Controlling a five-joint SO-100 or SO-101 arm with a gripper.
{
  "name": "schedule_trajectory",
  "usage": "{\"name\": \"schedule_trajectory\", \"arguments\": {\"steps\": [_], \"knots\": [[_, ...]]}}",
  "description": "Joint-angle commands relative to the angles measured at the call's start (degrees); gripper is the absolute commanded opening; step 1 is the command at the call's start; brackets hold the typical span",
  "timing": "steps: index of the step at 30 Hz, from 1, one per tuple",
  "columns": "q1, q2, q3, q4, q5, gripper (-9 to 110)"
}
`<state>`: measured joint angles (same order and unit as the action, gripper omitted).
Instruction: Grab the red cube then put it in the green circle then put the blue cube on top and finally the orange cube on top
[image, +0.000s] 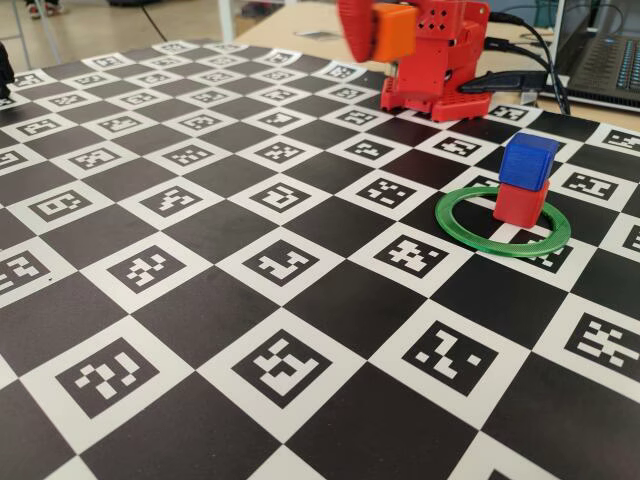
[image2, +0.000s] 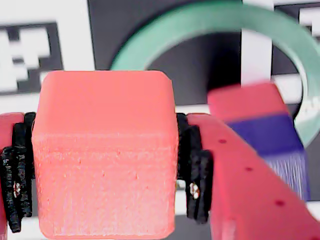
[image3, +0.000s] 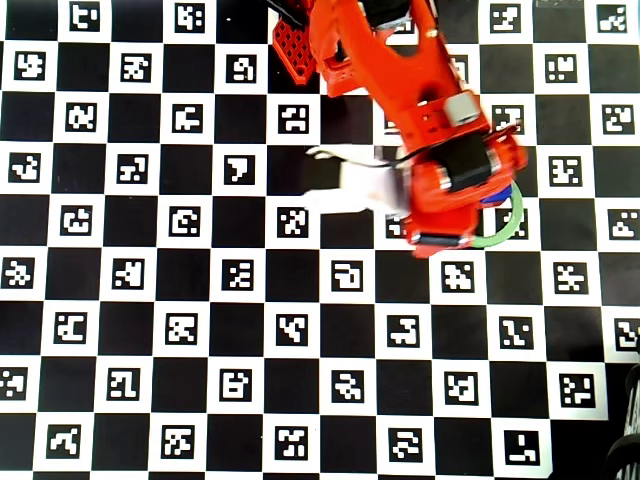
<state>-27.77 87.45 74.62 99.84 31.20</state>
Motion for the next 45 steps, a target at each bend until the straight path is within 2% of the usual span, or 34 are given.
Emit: {"name": "schedule_trajectory", "arguments": {"steps": [1, 6, 16, 45], "knots": [[-5.8, 5.6, -6.4, 5.6, 5.8, -1], [-11.0, 1.8, -9.8, 5.6, 11.8, -1], [-17.3, -6.1, -14.2, 5.2, 14.5, -1], [-16.7, -0.4, 2.5, -5.6, 12.8, -1]]}}
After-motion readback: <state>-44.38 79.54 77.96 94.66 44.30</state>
